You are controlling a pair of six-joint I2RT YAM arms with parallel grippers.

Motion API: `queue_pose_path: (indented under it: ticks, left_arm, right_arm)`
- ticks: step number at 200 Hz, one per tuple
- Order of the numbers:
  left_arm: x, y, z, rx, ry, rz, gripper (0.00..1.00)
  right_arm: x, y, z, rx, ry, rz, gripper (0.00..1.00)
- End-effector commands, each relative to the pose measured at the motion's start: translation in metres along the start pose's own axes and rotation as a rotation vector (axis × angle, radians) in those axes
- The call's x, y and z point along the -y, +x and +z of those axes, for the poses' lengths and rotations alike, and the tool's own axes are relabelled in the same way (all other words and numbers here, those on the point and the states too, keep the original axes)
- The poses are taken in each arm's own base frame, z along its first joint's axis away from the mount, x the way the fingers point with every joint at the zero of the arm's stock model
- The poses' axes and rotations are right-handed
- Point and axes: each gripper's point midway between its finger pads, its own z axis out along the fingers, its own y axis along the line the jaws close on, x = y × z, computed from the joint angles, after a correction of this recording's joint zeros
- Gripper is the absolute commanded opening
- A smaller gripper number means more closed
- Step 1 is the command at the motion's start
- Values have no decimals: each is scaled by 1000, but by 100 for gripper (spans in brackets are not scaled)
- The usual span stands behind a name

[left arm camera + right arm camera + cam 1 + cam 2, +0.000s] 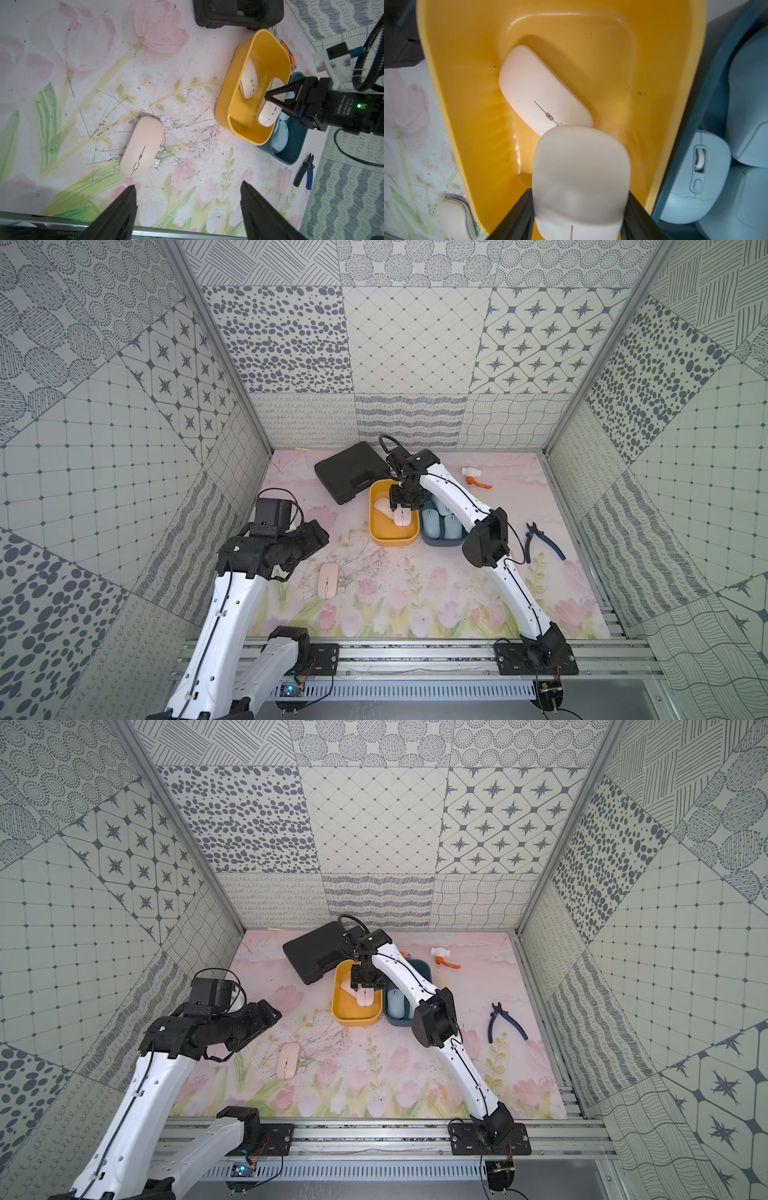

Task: Place the mice by color into the storage box
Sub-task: Place the mouse in the storage box.

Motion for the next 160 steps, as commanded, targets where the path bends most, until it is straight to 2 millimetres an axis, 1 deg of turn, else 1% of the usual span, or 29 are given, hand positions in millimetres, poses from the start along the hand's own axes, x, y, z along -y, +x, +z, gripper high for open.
queue_pose_path:
  ticks: [1, 21, 34, 41, 56, 73, 92, 103, 117, 124, 138, 160]
  left_arm:
    - [0, -2, 2, 5, 4, -9, 81]
    - [-3, 0, 0, 8, -7, -9, 81]
    - [-5, 0, -2, 14, -16, -7, 81]
    - [-6, 0, -4, 17, -20, -4, 81]
    - [-7, 1, -7, 21, -24, -1, 81]
    - [-8, 1, -9, 22, -30, 0, 81]
    - [-10, 1, -11, 32, -36, 0, 81]
    - [-11, 0, -13, 40, -44, -1, 81]
    - [-13, -2, -18, 57, -57, -6, 81]
    - [-14, -3, -22, 70, -67, -13, 81]
    - [-19, -7, -33, 103, -95, -31, 82]
    - [-25, -11, -55, 172, -124, -66, 84]
  right_arm:
    - [-9, -5, 0, 14, -47, -27, 65]
    - [-9, -4, 9, -4, -53, -32, 67]
    - [-9, -3, 14, -11, -55, -33, 71]
    - [-9, -4, 15, -12, -58, -36, 73]
    - [-8, -6, 15, -2, -53, -42, 74]
    - [-8, -10, 6, 19, -52, -42, 74]
    - [-12, -11, -14, 55, -60, -47, 74]
    - [-18, -7, -26, 67, -67, -60, 74]
    - [-31, 8, -35, 57, -78, -73, 74]
    - [-41, 18, -37, 50, -87, -83, 74]
    - [-67, 46, -35, 33, -102, -123, 75]
    - [-108, 90, -29, 7, -135, -178, 75]
